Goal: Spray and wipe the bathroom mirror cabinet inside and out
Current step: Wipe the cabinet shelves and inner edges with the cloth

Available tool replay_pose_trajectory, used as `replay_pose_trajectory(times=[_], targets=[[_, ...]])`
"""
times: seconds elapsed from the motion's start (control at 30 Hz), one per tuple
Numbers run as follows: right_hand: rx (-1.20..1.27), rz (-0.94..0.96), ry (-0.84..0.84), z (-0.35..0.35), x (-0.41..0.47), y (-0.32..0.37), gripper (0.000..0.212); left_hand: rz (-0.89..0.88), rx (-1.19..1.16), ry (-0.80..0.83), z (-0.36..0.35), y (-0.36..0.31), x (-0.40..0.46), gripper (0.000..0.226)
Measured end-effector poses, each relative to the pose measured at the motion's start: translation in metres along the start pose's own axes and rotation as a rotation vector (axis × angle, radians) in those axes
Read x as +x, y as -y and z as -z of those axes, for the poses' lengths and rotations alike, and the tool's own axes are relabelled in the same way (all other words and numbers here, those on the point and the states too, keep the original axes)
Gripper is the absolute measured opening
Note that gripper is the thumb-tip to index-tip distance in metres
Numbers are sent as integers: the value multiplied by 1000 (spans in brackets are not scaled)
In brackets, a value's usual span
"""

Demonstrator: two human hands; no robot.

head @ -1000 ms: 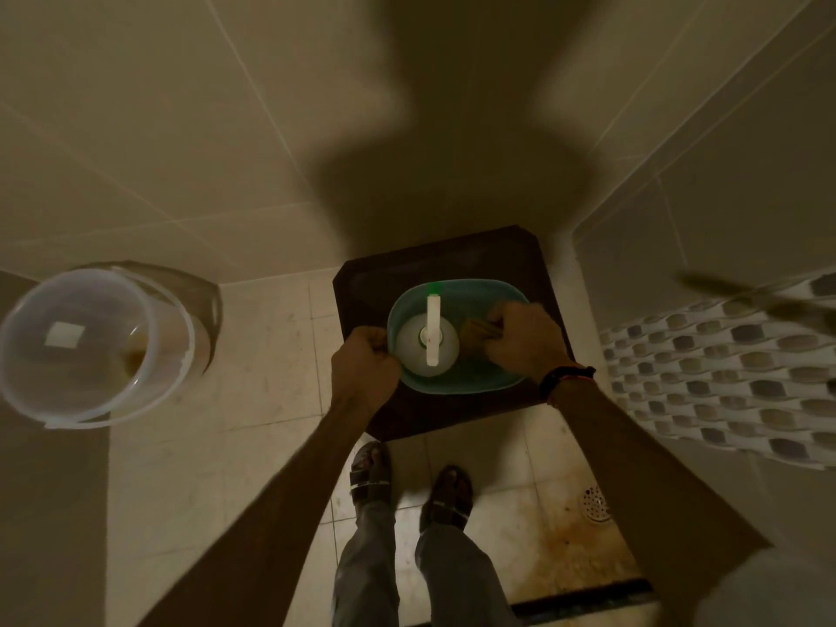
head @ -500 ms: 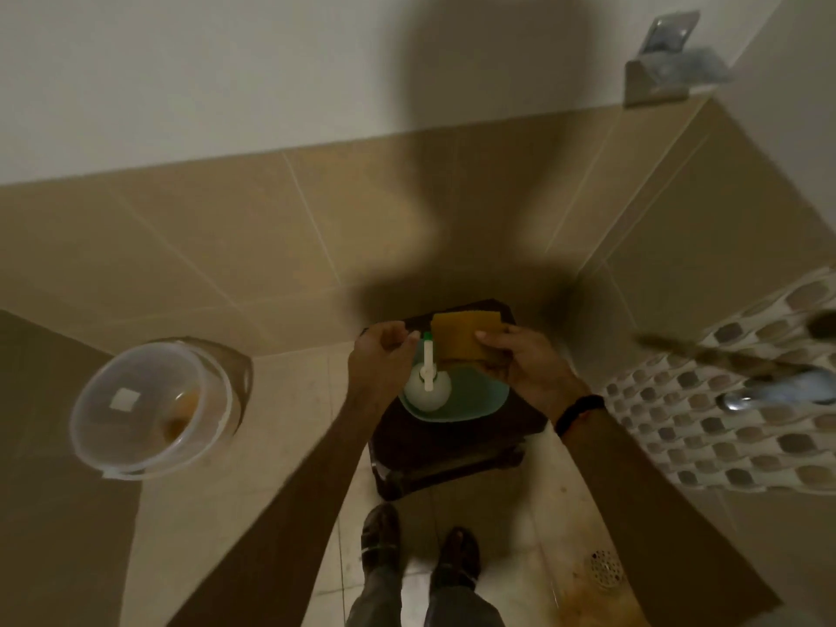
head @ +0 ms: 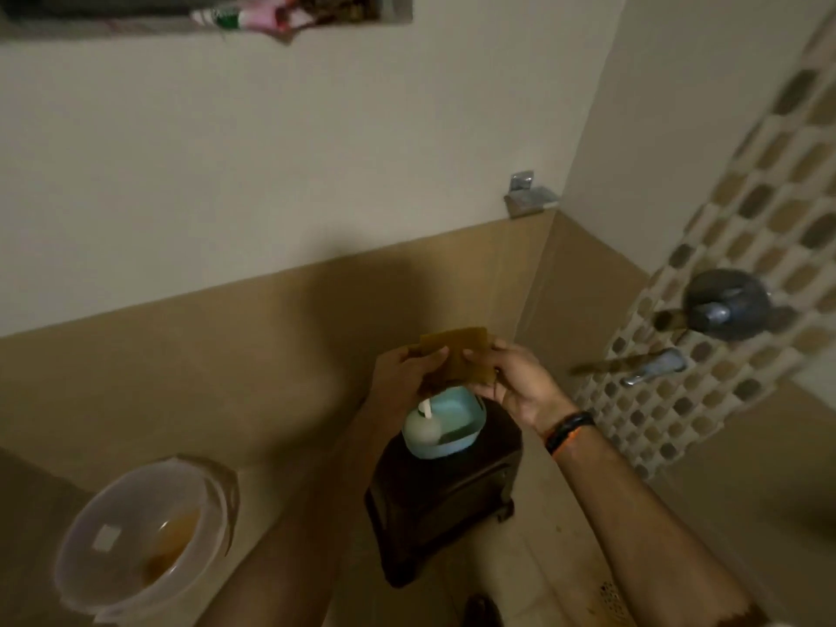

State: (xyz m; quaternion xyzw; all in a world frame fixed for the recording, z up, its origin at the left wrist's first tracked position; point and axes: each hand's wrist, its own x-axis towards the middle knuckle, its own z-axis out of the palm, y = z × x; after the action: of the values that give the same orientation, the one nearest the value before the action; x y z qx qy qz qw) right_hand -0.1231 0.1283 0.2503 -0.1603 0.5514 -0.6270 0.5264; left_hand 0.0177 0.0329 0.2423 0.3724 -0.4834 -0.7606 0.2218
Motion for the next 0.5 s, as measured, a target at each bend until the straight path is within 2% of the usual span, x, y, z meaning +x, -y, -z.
replay_pose_trajectory(times=[0.13, 0.27, 0.5], targets=[[-52, 119, -141, -6, -70, 10, 22, -39, 117, 115, -16, -19, -45, 39], [-84, 258, -281, -1, -153, 31, 13, -74, 183, 253, -60, -38, -92, 12], [-92, 492, -525, 36, -313, 67, 12, -218, 245, 468, -173, -57, -197, 11]])
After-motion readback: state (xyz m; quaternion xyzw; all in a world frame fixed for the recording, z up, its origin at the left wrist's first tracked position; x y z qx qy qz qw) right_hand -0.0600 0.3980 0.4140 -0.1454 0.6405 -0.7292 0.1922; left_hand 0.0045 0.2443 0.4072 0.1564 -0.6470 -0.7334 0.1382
